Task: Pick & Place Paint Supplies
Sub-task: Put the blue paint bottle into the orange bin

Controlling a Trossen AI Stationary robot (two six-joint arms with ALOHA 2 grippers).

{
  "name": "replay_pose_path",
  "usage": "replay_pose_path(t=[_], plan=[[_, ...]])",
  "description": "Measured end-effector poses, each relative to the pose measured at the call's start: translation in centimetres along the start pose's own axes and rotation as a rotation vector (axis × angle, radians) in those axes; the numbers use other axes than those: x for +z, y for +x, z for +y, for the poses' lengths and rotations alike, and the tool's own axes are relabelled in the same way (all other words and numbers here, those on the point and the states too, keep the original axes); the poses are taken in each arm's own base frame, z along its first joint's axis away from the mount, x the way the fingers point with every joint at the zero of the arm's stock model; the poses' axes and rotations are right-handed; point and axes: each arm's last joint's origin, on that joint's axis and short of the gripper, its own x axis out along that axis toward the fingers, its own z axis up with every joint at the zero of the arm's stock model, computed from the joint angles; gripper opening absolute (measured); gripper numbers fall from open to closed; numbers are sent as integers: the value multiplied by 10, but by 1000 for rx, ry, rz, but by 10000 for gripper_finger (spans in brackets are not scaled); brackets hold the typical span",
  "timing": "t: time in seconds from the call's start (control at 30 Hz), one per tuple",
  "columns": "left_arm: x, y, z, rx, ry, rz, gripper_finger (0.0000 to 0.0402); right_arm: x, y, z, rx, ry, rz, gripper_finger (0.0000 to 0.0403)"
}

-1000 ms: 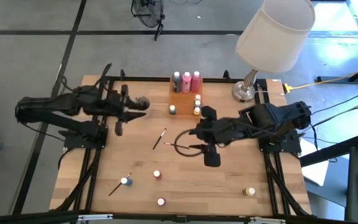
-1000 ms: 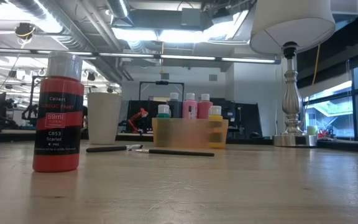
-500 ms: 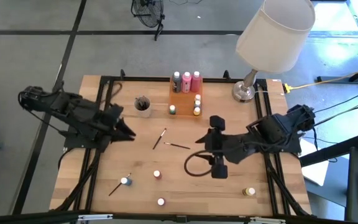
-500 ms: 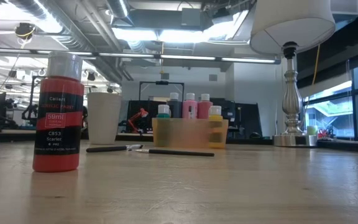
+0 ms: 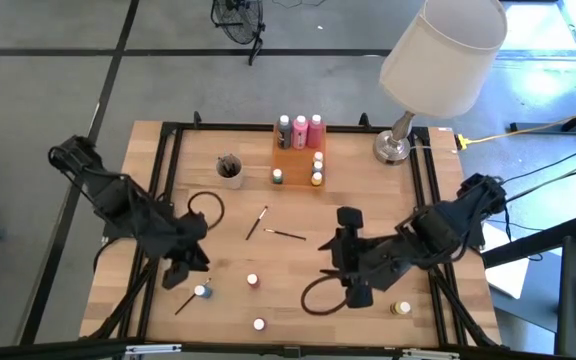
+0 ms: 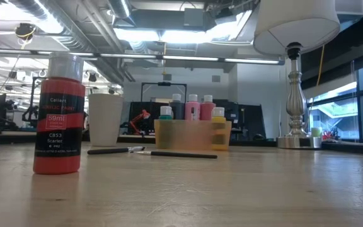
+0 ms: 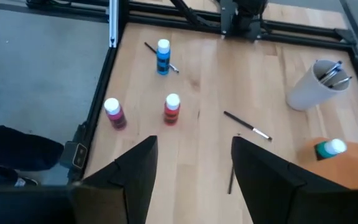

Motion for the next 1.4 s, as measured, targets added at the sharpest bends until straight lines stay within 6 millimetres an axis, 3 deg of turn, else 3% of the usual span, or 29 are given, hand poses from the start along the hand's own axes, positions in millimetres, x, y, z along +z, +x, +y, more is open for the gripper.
replay_pose_path(t=[0.1,0.3,0.4,0.67,1.07,1.4], plan=[[-2,10,-4,32,-14,-5,94,-4,7,6,7,11,2,208],[-11,31,-20,46,192,-10,107,-4,8,12,26,29,-24,208],[-9,39,-27,40,203,-55,115,-3,8,11,-7,33,-36,208],[-2,49,-52,-201,268,-102,150,0,19,15,-83,42,-84,208],[-12,50,-70,-371,237,-38,187,7,39,20,-92,102,-127,208],[-26,45,-81,-377,15,-56,187,14,38,22,-65,202,-196,208]])
